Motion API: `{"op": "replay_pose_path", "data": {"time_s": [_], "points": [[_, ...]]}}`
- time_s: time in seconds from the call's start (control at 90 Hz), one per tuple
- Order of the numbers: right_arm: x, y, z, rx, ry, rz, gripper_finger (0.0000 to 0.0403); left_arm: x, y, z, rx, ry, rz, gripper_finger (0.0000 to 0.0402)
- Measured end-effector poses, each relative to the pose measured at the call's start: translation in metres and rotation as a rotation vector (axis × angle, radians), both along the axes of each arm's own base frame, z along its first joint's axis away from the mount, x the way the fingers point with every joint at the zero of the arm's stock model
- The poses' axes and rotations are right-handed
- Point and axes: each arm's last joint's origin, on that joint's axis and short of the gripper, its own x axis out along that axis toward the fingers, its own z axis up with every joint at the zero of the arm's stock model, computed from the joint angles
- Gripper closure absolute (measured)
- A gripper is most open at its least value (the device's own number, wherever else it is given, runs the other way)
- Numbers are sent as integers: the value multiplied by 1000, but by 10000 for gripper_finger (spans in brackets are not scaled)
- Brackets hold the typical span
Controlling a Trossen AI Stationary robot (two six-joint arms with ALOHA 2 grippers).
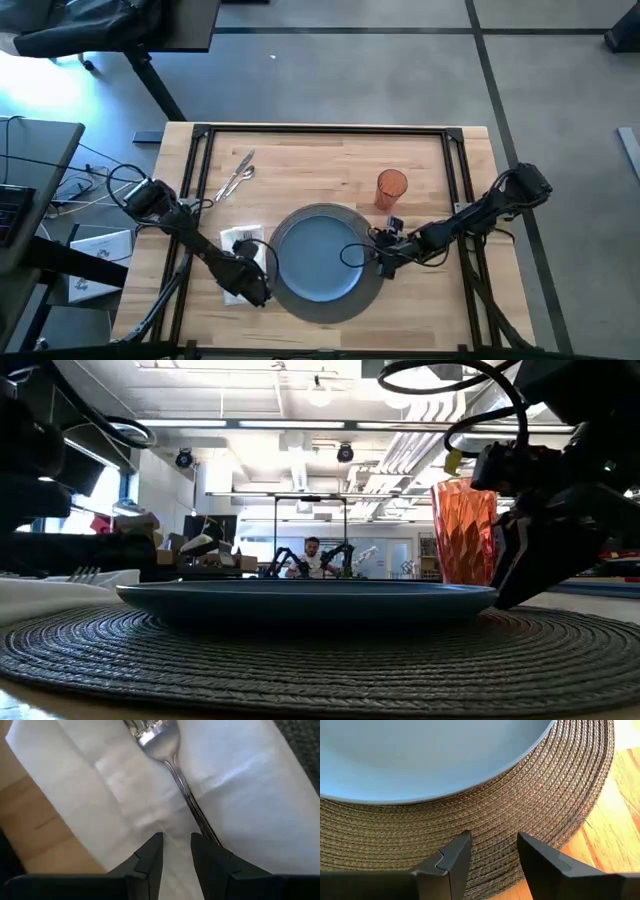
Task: Set table place
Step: Adjust the white table napkin, then put the silver spoon to the right of the gray table mat
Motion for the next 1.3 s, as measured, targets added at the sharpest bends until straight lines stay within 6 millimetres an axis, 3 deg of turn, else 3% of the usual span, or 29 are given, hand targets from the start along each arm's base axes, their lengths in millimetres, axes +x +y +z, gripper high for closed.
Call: {"op": "replay_pose_path", "data": {"time_s": [0.556,0.833,0.956,1.133,1.3], "points": [[0,0,0,-4,0,5,254,-6,3,1,15,111,-77,316],[0,0,0,-6,0,4,254,1,2,25,86,126,-109,316],[0,0,0,-13,1,15,254,13,4,51,116,76,-127,316],[5,2,5,-15,-10,42,254,17,44,104,161,-94,-104,306],[7,2,6,-5,-24,39,254,0,111,125,185,-115,-132,271]]}}
